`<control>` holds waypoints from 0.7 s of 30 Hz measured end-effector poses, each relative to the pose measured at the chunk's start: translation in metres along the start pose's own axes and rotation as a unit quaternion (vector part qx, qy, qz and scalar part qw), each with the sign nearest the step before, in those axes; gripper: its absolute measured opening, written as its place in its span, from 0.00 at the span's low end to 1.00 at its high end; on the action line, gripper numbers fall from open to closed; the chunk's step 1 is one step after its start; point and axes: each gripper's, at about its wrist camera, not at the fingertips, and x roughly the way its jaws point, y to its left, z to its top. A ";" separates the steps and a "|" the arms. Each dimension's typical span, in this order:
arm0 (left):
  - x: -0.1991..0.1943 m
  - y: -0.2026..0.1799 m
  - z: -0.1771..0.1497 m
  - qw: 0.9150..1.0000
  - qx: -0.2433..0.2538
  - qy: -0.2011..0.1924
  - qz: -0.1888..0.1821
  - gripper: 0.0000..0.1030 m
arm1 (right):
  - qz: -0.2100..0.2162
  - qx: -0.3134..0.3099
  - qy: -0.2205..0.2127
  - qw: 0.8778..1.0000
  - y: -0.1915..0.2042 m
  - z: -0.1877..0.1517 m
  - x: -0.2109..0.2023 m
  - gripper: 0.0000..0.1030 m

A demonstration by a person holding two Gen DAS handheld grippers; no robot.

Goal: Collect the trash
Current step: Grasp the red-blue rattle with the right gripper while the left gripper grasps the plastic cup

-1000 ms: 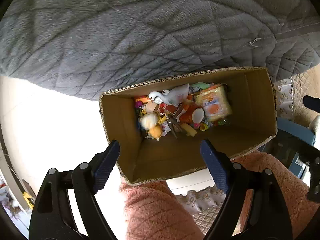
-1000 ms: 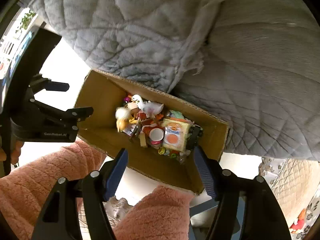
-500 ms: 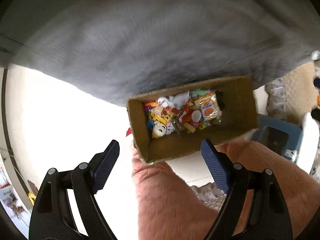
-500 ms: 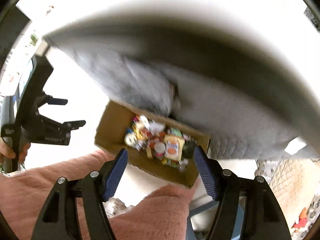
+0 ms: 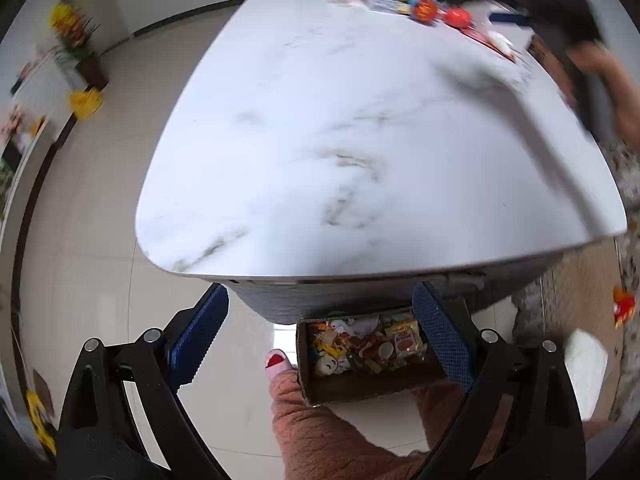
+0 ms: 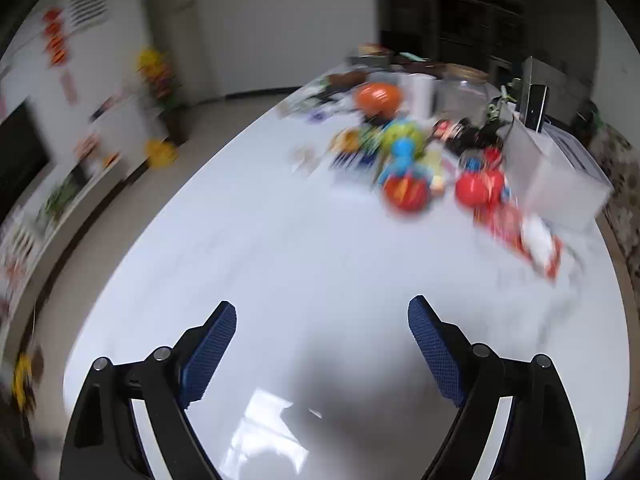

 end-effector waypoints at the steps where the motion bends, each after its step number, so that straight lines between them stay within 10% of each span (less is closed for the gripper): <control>1: 0.001 0.003 -0.001 1.000 -0.010 0.002 0.000 0.89 | -0.022 0.008 -0.001 1.000 -0.008 0.029 0.022 0.82; 4: 0.004 0.012 -0.005 0.999 -0.041 0.010 0.002 0.89 | -0.081 0.021 0.030 0.996 -0.028 0.093 0.087 0.59; 11: 0.015 0.031 -0.009 0.995 -0.094 0.042 0.004 0.88 | -0.157 0.070 0.124 0.977 -0.071 0.147 0.192 0.46; 12: 0.016 0.033 -0.008 0.994 -0.097 0.044 0.001 0.88 | -0.147 0.078 0.141 0.976 -0.073 0.149 0.203 0.30; 21: 0.008 0.029 0.059 0.997 -0.070 -0.015 -0.034 0.89 | -0.048 0.067 0.089 0.993 -0.066 0.122 0.110 0.21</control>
